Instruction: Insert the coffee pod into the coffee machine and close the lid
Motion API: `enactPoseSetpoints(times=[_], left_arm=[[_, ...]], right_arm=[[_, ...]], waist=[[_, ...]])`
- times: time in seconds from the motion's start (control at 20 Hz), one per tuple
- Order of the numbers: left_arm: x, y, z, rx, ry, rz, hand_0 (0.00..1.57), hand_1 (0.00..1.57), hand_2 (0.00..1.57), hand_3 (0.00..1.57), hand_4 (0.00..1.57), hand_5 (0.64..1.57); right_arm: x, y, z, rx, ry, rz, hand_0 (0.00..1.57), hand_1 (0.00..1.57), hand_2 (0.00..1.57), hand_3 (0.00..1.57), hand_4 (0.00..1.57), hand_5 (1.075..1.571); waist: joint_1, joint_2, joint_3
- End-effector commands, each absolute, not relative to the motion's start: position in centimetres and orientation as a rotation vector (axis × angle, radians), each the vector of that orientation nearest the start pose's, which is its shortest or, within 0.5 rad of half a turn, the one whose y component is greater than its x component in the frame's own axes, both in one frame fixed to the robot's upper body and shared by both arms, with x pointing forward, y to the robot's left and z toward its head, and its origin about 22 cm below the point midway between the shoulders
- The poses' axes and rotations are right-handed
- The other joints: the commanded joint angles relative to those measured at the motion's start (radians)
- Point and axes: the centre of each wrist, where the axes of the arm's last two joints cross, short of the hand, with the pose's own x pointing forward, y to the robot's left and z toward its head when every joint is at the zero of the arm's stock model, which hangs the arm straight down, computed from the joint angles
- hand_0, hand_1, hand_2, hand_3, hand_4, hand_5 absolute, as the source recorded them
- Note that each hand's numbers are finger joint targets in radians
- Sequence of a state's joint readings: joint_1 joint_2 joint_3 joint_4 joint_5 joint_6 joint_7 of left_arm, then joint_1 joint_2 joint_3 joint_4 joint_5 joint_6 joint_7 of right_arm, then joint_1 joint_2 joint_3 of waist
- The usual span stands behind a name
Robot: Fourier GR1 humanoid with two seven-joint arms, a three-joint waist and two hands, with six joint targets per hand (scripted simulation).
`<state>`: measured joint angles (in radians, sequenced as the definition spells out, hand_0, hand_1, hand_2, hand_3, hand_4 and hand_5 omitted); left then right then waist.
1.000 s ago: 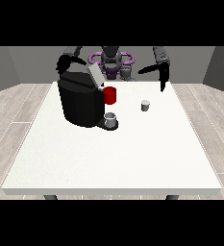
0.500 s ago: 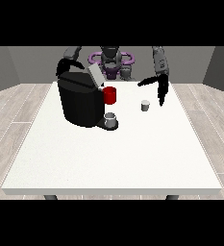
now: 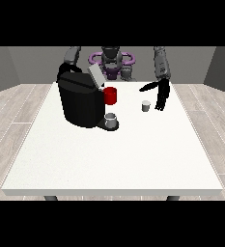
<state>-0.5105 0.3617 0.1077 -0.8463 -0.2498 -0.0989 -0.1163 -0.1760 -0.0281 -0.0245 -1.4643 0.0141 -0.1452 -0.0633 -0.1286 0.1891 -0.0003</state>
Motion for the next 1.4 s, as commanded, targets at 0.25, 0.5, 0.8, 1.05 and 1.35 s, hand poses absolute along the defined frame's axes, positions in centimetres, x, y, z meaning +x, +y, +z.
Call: enactPoseSetpoints(times=[0.25,0.5,0.8,1.05,1.35], left_arm=[[36.6,32.8,0.7,0.475,-1.297,-0.554,0.62,0.62,0.74,0.48,0.0,1.571],[36.5,35.9,1.5,0.557,-1.276,-0.645,0.57,0.57,0.7,0.41,0.0,1.571],[37.5,32.6,0.7,0.639,-1.335,-0.718,0.7,0.7,0.83,0.59,0.0,1.571],[37.5,32.5,-0.1,0.7,-1.391,-0.675,0.84,0.84,0.97,0.74,0.39,1.571],[37.8,32.6,-0.1,0.791,-1.328,-0.762,0.93,0.93,1.04,0.82,0.28,1.571]], right_arm=[[28.8,-22.4,0.7,-0.124,-1.652,-0.015,0.0,0.0,0.0,0.0,0.43,1.571],[28.6,-21.0,2.0,-0.075,-1.677,-0.005,0.0,0.0,0.0,0.0,0.47,1.571],[30.4,-21.9,2.7,-0.121,-1.679,-0.039,0.0,0.0,0.0,0.0,0.53,1.571],[29.4,-19.9,2.7,-0.111,-1.684,-0.032,0.0,0.0,0.0,0.0,0.51,1.571],[30.2,-21.4,3.6,-0.064,-1.687,-0.053,0.0,0.0,0.0,0.0,0.52,1.571]], waist=[[-0.017,0.002,0.0002],[-0.049,0.016,0.0001],[-0.017,0.034,0.0003],[-0.036,0.034,-0.0002],[-0.056,0.042,0.0001]])
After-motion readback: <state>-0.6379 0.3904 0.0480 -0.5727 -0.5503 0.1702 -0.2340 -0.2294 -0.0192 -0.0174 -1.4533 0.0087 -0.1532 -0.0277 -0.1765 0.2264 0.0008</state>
